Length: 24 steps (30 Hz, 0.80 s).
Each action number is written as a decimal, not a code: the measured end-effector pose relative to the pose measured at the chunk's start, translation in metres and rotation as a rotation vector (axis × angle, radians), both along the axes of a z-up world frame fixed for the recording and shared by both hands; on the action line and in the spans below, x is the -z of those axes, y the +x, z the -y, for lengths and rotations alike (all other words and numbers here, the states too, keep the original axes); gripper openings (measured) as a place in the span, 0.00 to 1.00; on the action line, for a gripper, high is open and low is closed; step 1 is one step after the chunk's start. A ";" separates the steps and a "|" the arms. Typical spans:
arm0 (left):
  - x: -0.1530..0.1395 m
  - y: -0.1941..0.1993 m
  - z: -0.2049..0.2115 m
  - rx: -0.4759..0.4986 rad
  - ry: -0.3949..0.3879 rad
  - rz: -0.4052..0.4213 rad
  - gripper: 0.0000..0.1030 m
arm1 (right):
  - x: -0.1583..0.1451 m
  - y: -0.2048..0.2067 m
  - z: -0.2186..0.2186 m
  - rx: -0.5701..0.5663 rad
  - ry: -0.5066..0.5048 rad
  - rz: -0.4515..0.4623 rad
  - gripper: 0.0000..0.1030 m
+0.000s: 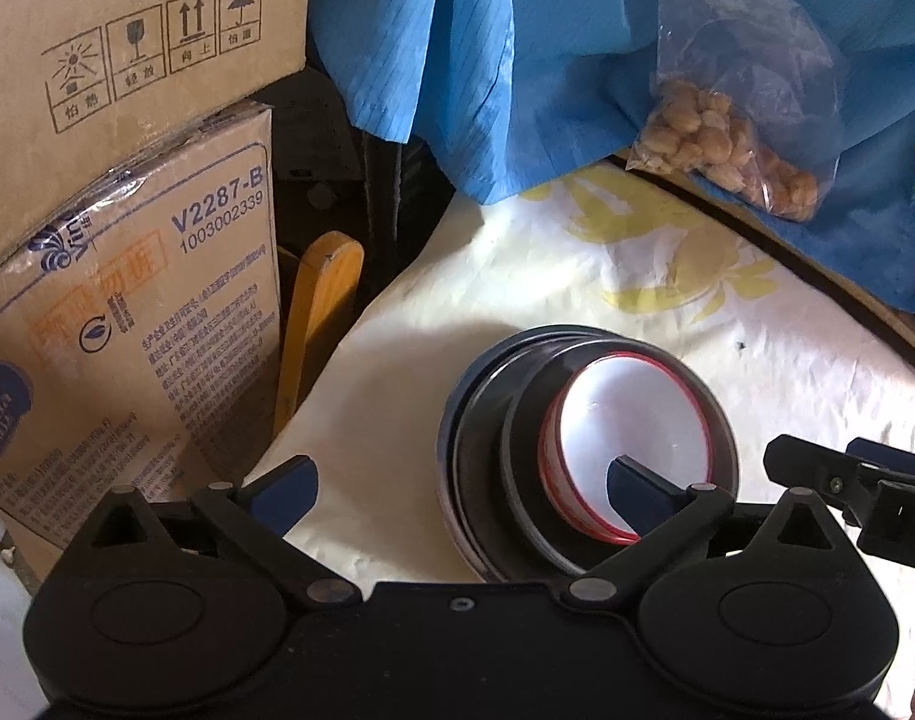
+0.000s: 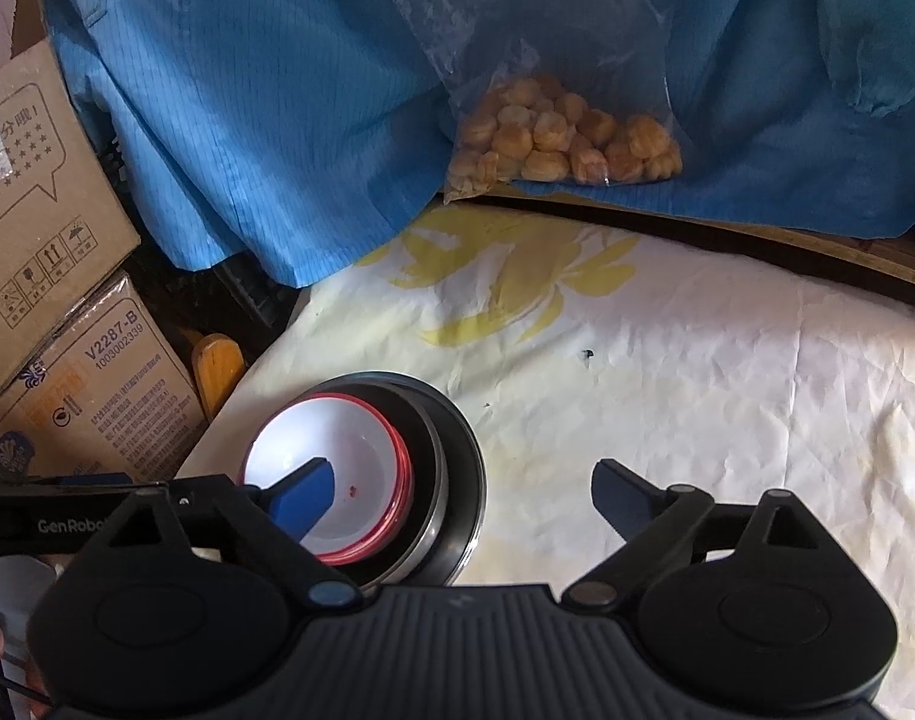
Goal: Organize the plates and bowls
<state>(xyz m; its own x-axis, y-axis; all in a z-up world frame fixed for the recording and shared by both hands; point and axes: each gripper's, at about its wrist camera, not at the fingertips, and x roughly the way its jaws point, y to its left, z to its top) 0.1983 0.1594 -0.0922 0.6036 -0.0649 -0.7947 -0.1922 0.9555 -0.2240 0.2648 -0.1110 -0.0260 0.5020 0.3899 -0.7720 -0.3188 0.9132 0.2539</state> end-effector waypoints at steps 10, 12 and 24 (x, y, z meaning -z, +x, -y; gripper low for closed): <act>-0.007 -0.011 0.007 0.007 -0.002 0.055 0.99 | -0.002 -0.010 0.007 0.008 0.016 0.019 0.94; -0.007 -0.013 0.008 0.009 -0.001 0.063 0.99 | -0.003 -0.012 0.008 0.009 0.017 0.022 0.94; -0.010 -0.025 0.013 0.006 0.007 0.091 0.99 | -0.004 -0.022 0.014 0.013 0.027 0.042 0.96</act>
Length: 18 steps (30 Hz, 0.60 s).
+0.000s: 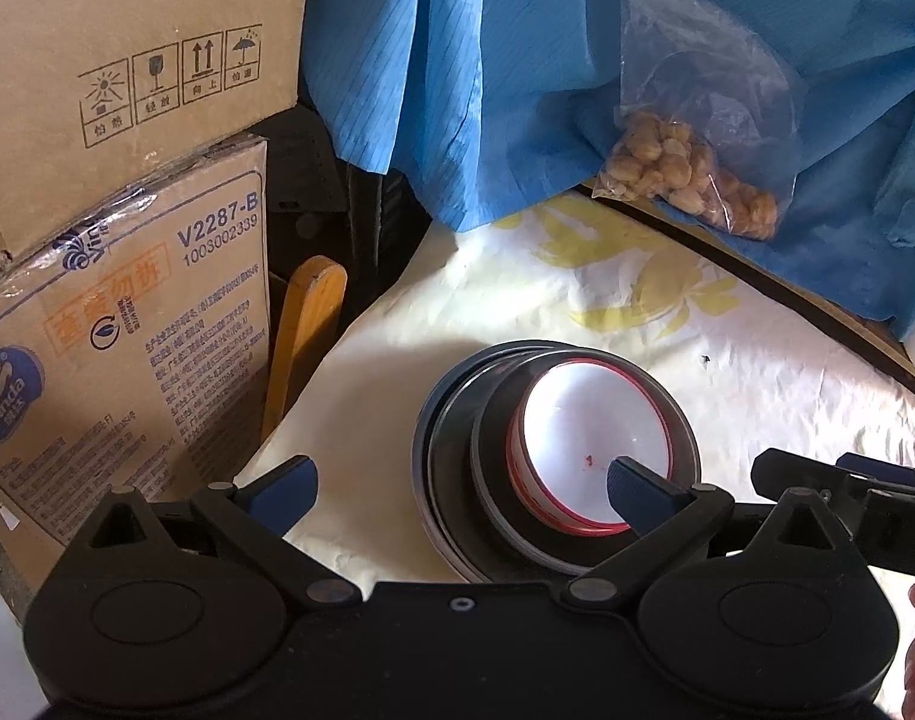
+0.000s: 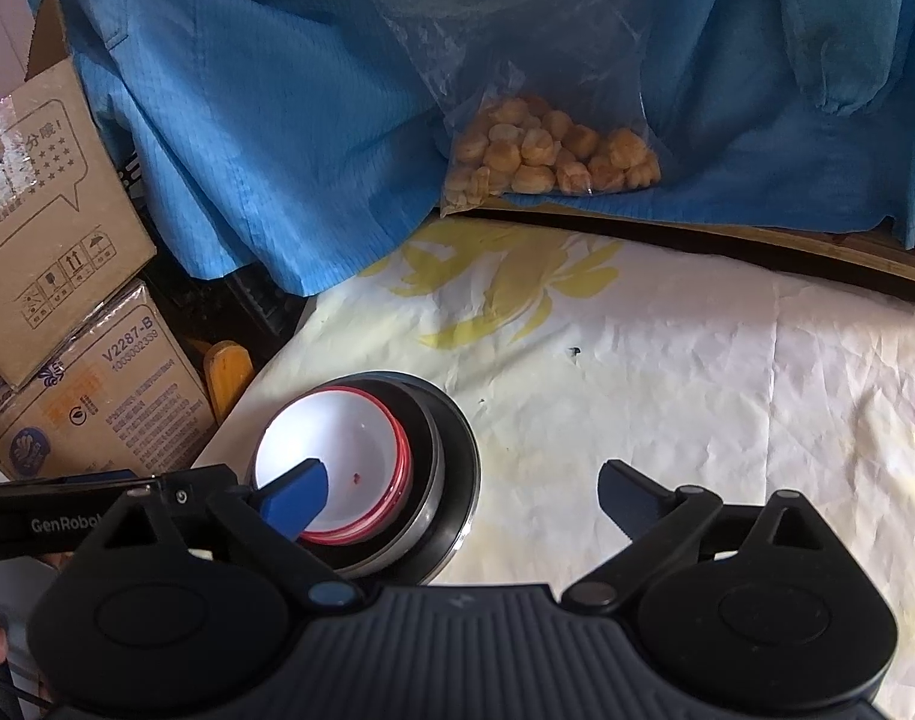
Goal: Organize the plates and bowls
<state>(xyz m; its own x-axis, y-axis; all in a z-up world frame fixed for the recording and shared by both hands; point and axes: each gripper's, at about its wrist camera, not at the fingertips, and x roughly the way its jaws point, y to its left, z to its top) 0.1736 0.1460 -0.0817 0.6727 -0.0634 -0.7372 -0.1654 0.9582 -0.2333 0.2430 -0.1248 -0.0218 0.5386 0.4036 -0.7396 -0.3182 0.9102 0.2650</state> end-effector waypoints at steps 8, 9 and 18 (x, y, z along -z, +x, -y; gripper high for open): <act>-0.001 -0.005 0.003 0.018 0.020 0.012 0.99 | -0.001 -0.008 0.004 0.018 0.005 0.017 0.97; -0.001 -0.005 0.003 0.019 0.023 0.013 0.99 | -0.002 -0.009 0.005 0.022 0.006 0.019 0.97; -0.001 -0.006 0.002 0.048 0.037 0.026 0.99 | -0.004 -0.015 0.006 0.058 0.012 0.033 0.98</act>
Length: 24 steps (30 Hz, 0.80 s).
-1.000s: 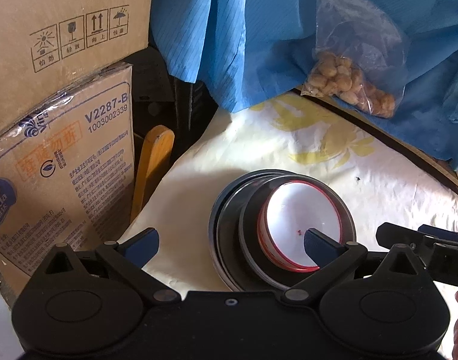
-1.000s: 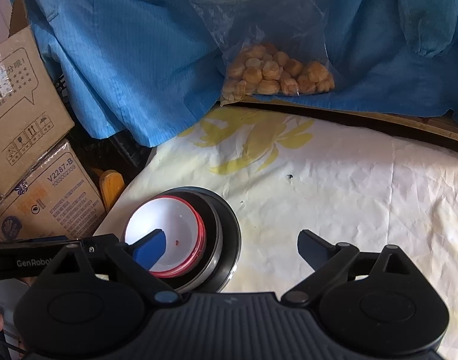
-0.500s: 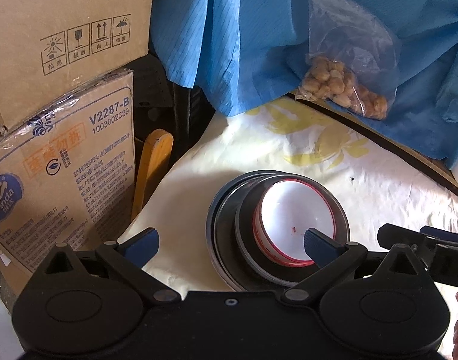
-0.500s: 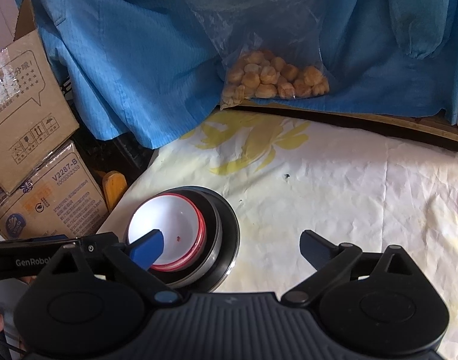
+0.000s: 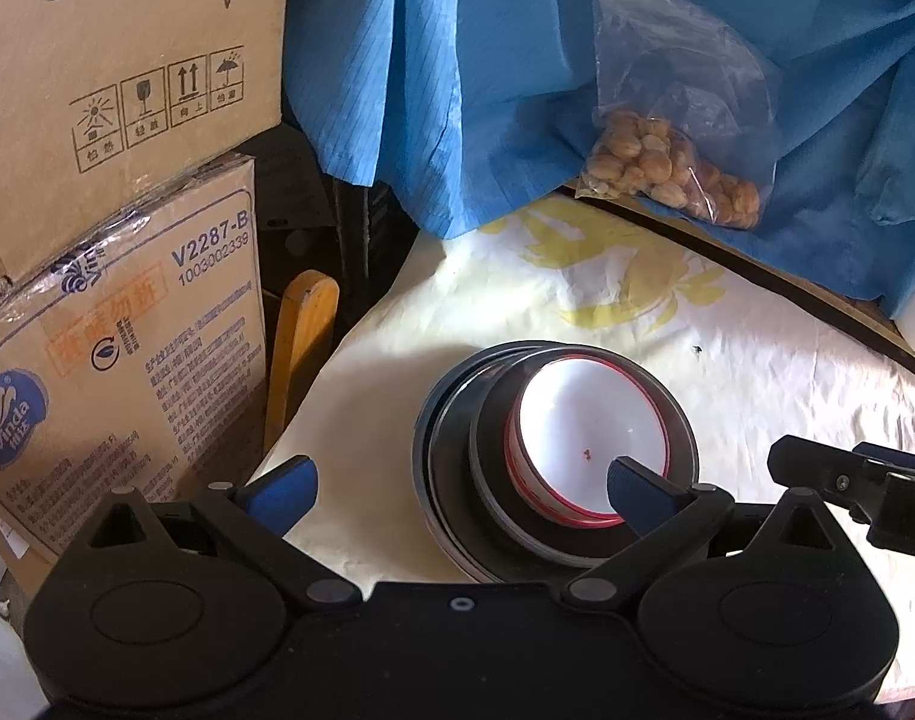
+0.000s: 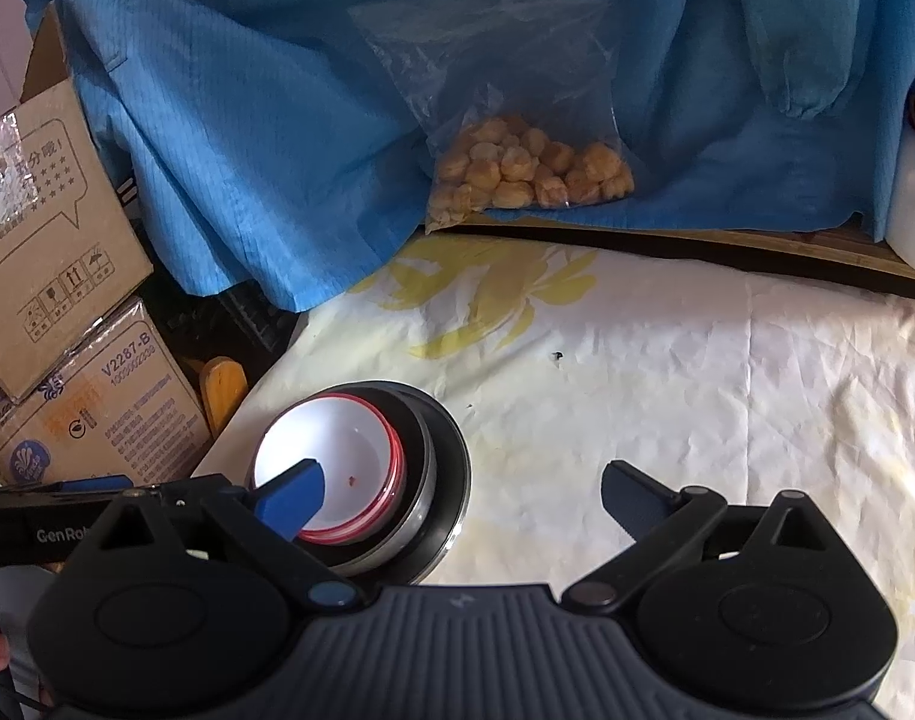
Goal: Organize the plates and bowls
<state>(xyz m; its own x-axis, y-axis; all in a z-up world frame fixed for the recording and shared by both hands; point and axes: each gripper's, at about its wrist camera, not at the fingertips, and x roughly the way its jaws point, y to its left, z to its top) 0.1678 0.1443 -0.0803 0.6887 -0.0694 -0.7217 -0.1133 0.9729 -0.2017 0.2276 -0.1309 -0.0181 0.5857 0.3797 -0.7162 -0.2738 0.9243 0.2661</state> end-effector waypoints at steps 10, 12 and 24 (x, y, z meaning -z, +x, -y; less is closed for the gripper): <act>-0.002 -0.002 -0.004 0.023 0.019 0.021 0.99 | -0.001 -0.008 -0.002 0.026 0.006 0.013 0.98; -0.002 -0.003 -0.004 0.026 0.021 0.025 0.99 | -0.001 -0.010 -0.002 0.027 0.007 0.019 0.98; -0.005 -0.027 0.003 -0.018 0.019 0.086 0.99 | -0.005 -0.022 0.006 -0.020 0.015 0.069 1.00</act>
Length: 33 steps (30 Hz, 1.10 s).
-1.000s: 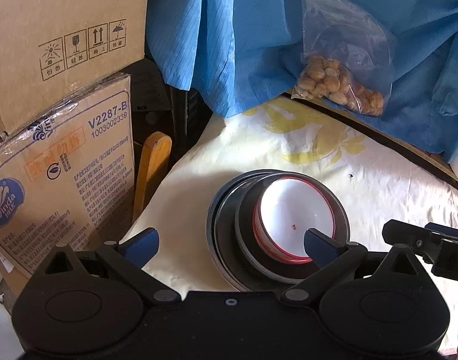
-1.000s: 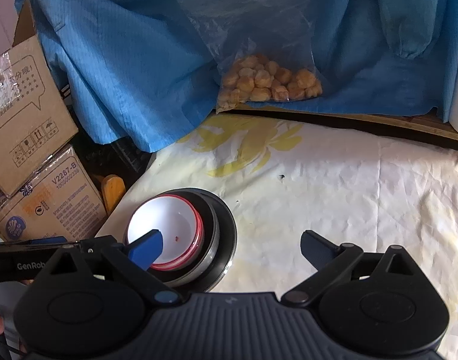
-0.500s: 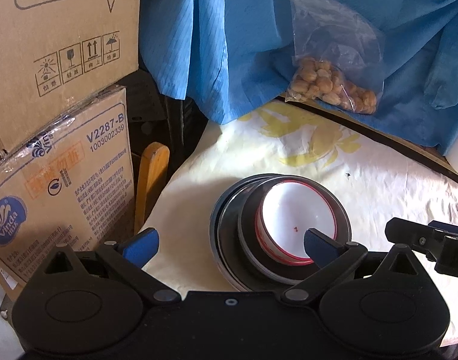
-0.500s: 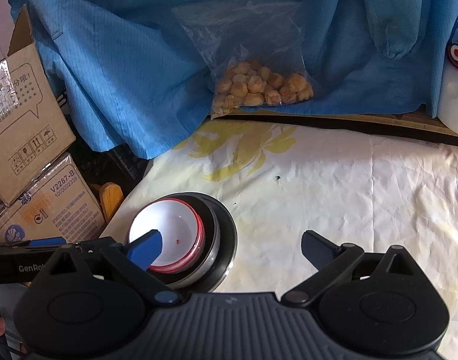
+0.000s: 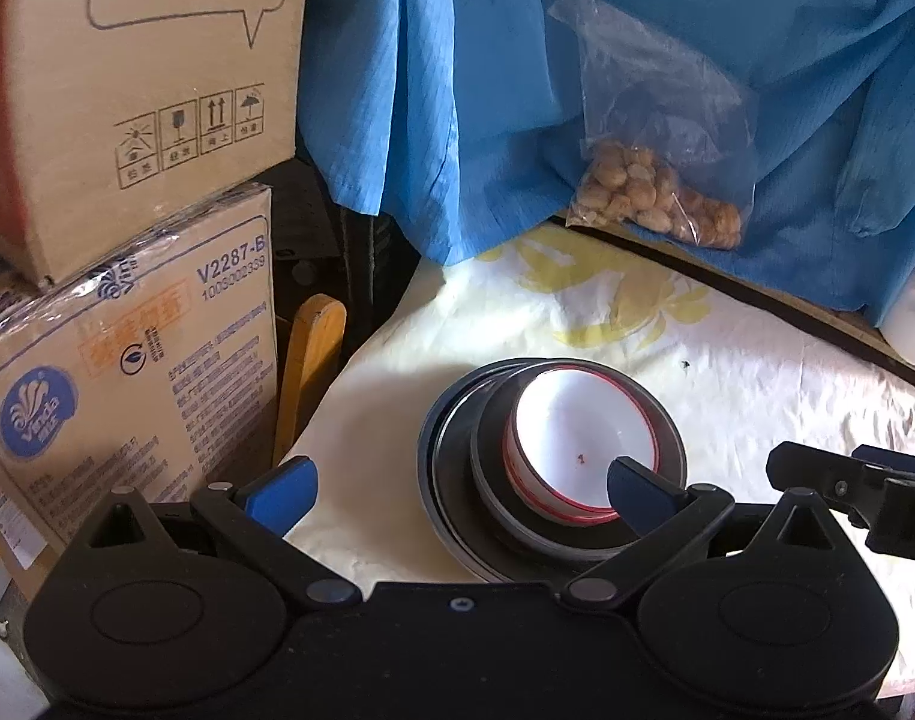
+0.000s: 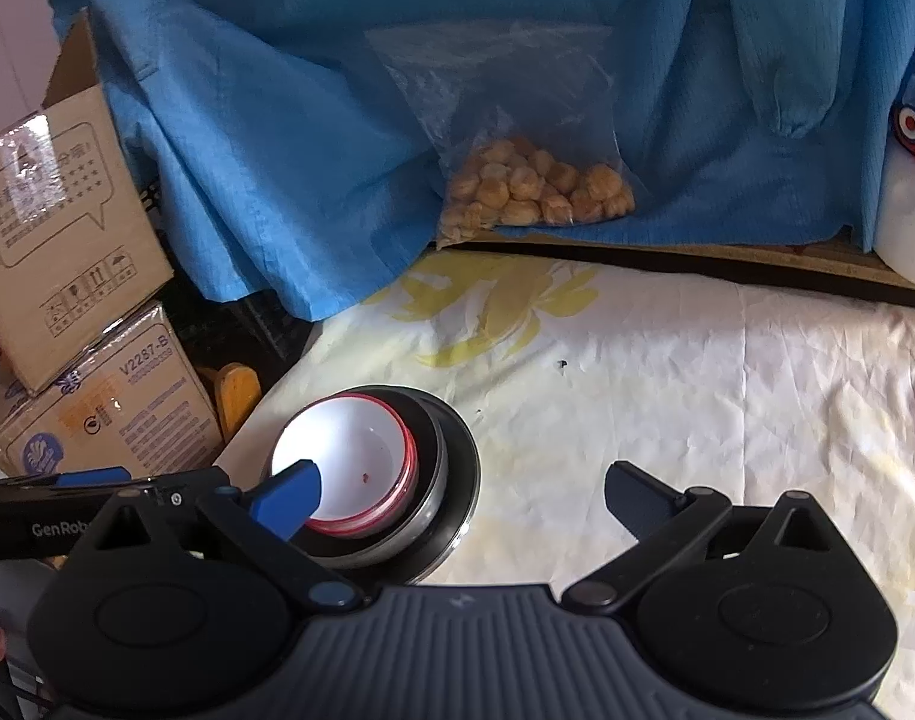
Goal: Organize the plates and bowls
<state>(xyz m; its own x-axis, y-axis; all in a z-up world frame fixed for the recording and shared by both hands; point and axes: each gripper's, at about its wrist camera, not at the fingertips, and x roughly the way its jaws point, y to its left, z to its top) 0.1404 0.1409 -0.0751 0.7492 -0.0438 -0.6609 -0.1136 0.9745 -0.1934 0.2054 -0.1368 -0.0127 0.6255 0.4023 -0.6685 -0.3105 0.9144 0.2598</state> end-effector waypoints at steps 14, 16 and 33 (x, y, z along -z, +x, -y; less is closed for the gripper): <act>-0.007 -0.037 0.022 -0.080 -0.002 0.055 0.99 | -0.004 -0.010 0.029 -0.076 0.028 0.015 1.00; -0.007 -0.042 0.028 -0.082 0.002 0.061 0.99 | -0.003 -0.013 0.034 -0.083 0.030 0.012 1.00; 0.002 -0.075 0.055 -0.166 0.006 0.066 0.99 | 0.000 -0.027 0.061 -0.133 0.013 0.008 1.00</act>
<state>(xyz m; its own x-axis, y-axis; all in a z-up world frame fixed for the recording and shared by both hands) 0.0655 0.0857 -0.0768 0.7878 0.0878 -0.6097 -0.2600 0.9447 -0.1999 0.1783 -0.1973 -0.0124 0.5712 0.4906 -0.6581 -0.4310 0.8616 0.2682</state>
